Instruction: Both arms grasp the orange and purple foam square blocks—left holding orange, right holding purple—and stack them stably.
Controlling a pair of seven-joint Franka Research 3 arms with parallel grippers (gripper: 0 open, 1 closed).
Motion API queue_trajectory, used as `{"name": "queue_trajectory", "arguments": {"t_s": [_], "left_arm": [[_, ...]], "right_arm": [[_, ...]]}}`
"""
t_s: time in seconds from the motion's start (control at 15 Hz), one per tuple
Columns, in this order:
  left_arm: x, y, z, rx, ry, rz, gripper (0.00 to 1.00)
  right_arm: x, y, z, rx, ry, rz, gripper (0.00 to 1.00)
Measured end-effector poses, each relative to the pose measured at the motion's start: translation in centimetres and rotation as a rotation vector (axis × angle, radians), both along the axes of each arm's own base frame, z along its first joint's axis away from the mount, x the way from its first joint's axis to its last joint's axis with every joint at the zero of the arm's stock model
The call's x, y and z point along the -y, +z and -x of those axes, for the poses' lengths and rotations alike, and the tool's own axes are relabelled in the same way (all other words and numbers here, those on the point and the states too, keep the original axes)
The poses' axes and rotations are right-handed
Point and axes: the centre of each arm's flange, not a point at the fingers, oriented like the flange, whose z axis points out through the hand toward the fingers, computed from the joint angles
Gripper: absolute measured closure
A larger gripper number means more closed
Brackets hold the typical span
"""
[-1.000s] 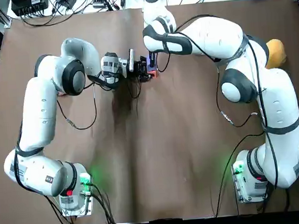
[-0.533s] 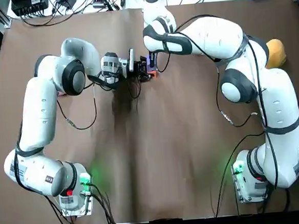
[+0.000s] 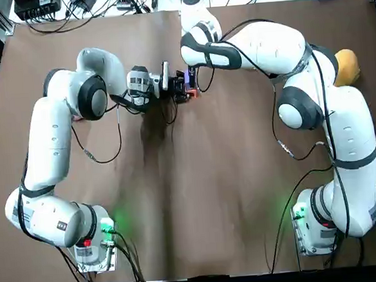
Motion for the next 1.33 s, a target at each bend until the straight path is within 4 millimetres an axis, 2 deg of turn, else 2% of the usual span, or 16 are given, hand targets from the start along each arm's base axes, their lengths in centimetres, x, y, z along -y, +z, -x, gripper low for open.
{"name": "queue_trajectory", "arguments": {"t_s": [0.07, 1.2, 1.27, 1.33], "left_arm": [[0.0, 0.0, 0.0, 0.0, 0.0, 0.0, 0.42], [0.04, 0.06, -0.08, 0.005, 0.001, -0.001, 0.42], [0.07, 0.07, -0.09, 0.006, 0.0, -0.002, 0.4], [0.06, 0.04, -0.12, 0.008, 0.002, -0.006, 0.33]], "right_arm": [[0.05, -0.22, 0.06, -0.003, 0.0, 0.003, 0.0], [0.21, 0.13, 0.36, -0.032, 0.006, 0.028, 0.0], [0.24, 0.15, 0.41, -0.036, 0.007, 0.032, 0.0], [0.24, 0.28, 0.4, -0.036, 0.007, 0.031, 0.0]]}}
